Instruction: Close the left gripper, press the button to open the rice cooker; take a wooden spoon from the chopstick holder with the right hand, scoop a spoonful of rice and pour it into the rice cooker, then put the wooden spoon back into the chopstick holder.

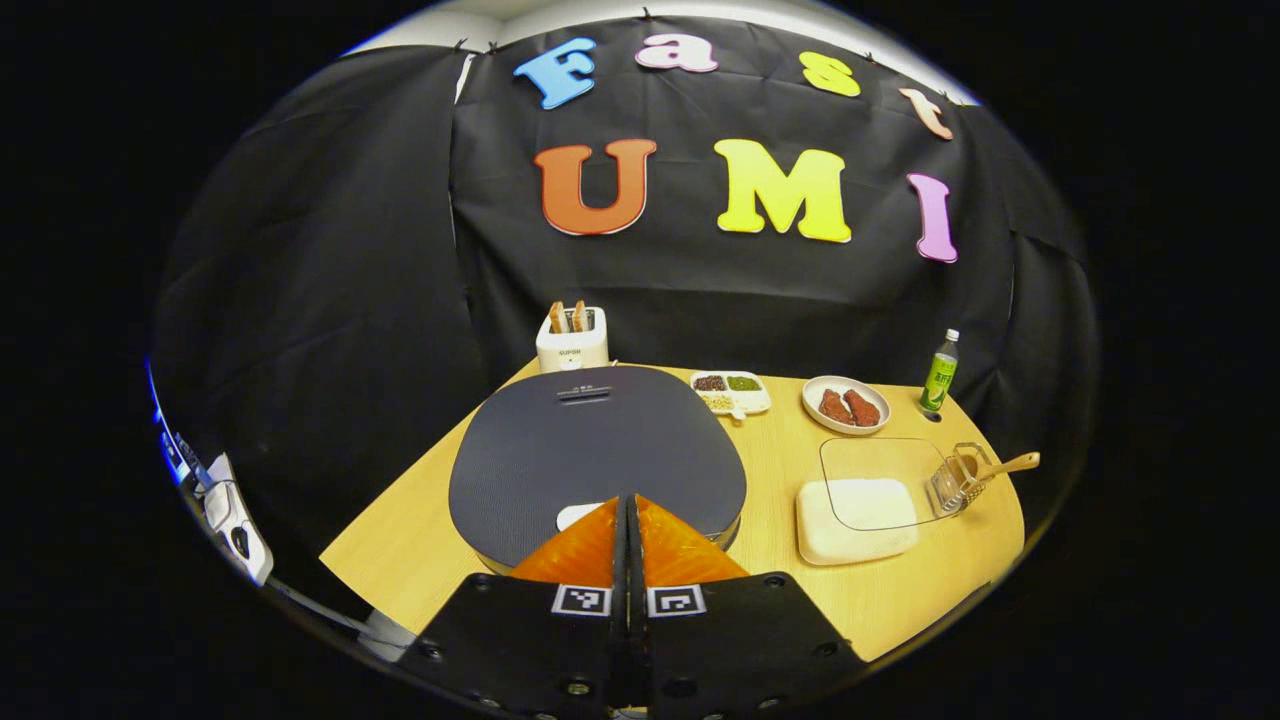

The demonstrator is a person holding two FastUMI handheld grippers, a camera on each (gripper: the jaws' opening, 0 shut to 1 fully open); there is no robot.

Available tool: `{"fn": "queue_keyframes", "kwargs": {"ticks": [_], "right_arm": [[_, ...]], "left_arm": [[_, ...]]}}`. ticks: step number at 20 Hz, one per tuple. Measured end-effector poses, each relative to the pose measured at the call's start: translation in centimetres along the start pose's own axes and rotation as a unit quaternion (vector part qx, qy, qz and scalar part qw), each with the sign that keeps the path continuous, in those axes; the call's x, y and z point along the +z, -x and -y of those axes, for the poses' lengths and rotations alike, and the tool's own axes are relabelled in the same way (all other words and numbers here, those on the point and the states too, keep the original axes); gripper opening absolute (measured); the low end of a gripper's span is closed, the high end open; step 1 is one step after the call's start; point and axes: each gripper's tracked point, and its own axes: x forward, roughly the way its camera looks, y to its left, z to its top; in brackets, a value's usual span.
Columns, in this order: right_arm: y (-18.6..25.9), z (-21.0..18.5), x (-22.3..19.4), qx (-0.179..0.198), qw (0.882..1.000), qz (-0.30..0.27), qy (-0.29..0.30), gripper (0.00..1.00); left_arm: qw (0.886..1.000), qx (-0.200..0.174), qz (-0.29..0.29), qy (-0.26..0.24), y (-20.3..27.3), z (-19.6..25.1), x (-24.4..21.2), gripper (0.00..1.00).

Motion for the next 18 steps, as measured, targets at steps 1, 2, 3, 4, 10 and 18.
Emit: {"fn": "queue_keyframes", "kwargs": {"ticks": [1, 2, 3, 4, 10, 18], "right_arm": [[0.0, 0.2, -0.1, -0.001, 1.0, 0.0, 0.0, 1.0], [-0.1, 0.4, -0.2, -0.002, 1.0, -0.001, 0.001, 1.0], [-0.2, 0.6, -0.3, -0.004, 1.0, -0.002, 0.001, 1.0], [-0.3, 0.7, -0.5, -0.005, 1.0, -0.003, 0.001, 1.0], [-0.5, 0.1, -1.9, 0.006, 1.0, -0.022, -0.007, 1.0], [0.8, -0.4, -1.3, 0.01, 1.0, -0.006, 0.003, 1.0]], "left_arm": [[1.0, 0.002, -0.006, 0.008, -0.3, -0.2, -0.5, 0.0], [1.0, 0.006, -0.006, 0.015, -0.5, -0.5, -0.5, 0.0], [1.0, 0.007, -0.008, 0.021, -0.9, -0.7, -0.6, 0.0], [0.999, 0.008, -0.017, 0.028, -1.3, -0.7, -0.9, 0.0], [0.997, -0.026, -0.032, 0.068, -1.6, -0.6, -2.0, 0.01], [0.996, -0.021, 0.029, 0.077, -1.8, -0.6, -1.5, 0.0]]}}
